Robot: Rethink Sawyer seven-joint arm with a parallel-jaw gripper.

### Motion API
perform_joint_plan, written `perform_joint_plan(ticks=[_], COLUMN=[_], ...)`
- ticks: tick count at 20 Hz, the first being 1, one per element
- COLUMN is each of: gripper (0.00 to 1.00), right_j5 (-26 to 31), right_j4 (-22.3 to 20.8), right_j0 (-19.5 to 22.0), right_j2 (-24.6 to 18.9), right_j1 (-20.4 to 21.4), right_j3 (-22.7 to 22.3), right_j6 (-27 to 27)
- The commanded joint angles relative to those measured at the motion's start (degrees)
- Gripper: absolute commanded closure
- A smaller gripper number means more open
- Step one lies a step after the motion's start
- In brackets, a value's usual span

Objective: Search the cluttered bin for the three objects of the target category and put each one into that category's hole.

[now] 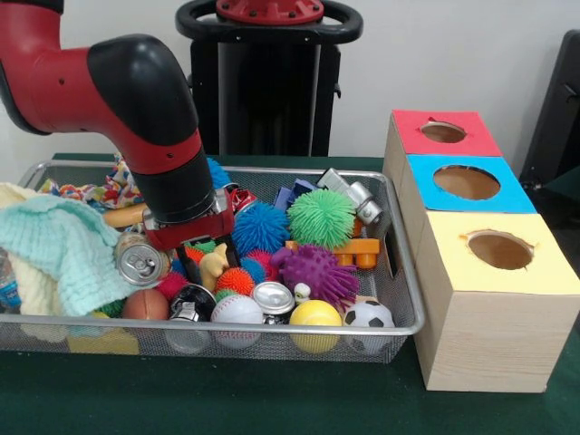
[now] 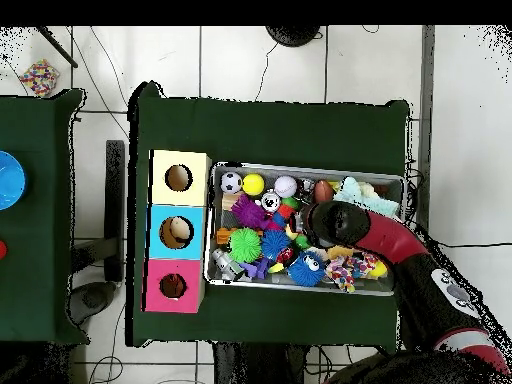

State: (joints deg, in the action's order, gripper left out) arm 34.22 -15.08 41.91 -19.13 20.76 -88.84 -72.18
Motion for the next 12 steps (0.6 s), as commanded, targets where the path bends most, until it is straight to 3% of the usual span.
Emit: perform_joint_plan(ticks=[1,4,5,12], gripper=[0.0,0.0,1.0,1.0], right_j5=[5.6,5.7,5.7,6.7], right_j4=[1.3,1.3,1.3,1.5], right_j0=[-0.8,-0.8,-0.9,-1.1], right_j2=[1.9,2.0,2.0,2.4], right_j1=[-2.5,-2.4,-2.4,-2.5], right_j3=[-1.8,-1.8,-1.9,-1.5], right_j6=[-6.8,-6.8,-6.8,-6.9])
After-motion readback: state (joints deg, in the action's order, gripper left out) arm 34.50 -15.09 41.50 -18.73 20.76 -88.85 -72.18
